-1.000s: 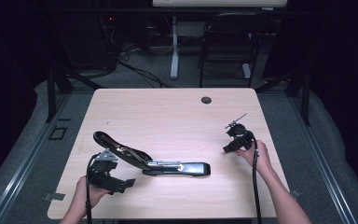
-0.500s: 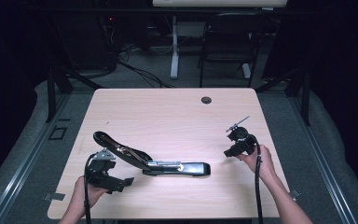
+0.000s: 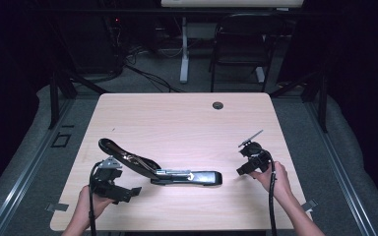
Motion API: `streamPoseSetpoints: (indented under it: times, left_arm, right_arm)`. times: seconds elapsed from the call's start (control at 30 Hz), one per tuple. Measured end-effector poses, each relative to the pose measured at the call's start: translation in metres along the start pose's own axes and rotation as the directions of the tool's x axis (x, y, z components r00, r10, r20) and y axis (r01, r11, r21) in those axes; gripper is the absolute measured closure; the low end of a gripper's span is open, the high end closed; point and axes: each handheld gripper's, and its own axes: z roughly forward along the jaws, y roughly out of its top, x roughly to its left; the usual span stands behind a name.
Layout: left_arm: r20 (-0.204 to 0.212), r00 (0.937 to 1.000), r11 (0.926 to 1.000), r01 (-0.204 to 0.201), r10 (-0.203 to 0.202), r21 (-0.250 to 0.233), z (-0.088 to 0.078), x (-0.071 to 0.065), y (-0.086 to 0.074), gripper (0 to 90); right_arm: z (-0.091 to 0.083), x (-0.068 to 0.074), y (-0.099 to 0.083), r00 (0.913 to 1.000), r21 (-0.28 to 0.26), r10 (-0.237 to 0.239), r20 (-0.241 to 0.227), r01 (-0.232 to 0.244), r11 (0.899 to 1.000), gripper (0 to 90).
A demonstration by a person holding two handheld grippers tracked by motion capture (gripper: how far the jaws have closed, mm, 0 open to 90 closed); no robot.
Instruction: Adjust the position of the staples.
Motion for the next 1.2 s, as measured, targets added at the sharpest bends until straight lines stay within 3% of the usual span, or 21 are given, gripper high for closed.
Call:
streamPoseSetpoints:
  times: [0.03,0.33,0.67,0.8,0.87,0.97,1.07,1.17,1.2]
  left_arm:
    - [0.000,1.0000,1.0000,-0.001,0.001,0.002,0.000,0.000,0.000,0.1]
    - [0.003,1.0000,1.0000,-0.002,0.002,0.004,0.001,0.000,0.000,0.2]
    - [0.006,1.0000,1.0000,-0.005,0.005,0.006,0.001,0.000,0.000,0.2]
    - [0.007,1.0000,1.0000,-0.005,0.005,0.006,0.001,0.000,0.000,0.2]
    - [0.009,0.9999,1.0000,-0.005,0.005,0.008,0.001,0.000,0.000,0.1]
    - [0.009,0.9999,0.9999,-0.006,0.006,0.009,0.001,0.000,0.000,0.1]
    - [0.009,0.9999,0.9999,-0.006,0.006,0.010,0.001,0.000,0.000,0.2]
    - [0.011,0.9999,0.9999,-0.007,0.006,0.012,0.002,0.000,0.000,0.2]
    - [0.011,0.9999,0.9999,-0.007,0.007,0.014,0.002,0.000,0.000,0.1]
  right_arm:
    - [0.000,0.000,0.000,0.9998,0.033,-0.017,-0.003,0.017,0.999,57.0]
    - [0.019,0.004,-0.002,0.9999,0.096,-0.012,-0.003,0.012,0.995,56.9]
    - [0.019,0.005,-0.002,1.0000,0.106,-0.008,-0.001,0.008,0.994,56.3]
    - [0.018,0.005,-0.003,0.9998,0.083,-0.020,-0.010,0.021,0.996,48.1]
    - [0.012,0.005,-0.001,0.9956,0.080,-0.088,-0.033,0.090,0.993,45.1]
    - [0.007,0.008,0.000,0.9848,0.054,-0.171,-0.028,0.173,0.983,42.5]
    - [0.004,0.008,0.001,0.9660,0.035,-0.256,-0.033,0.258,0.966,43.0]
    - [0.005,0.005,0.002,0.9582,0.013,-0.280,-0.057,0.282,0.959,45.0]
    - [0.006,0.002,0.003,0.9550,0.032,-0.292,-0.052,0.294,0.955,45.8]
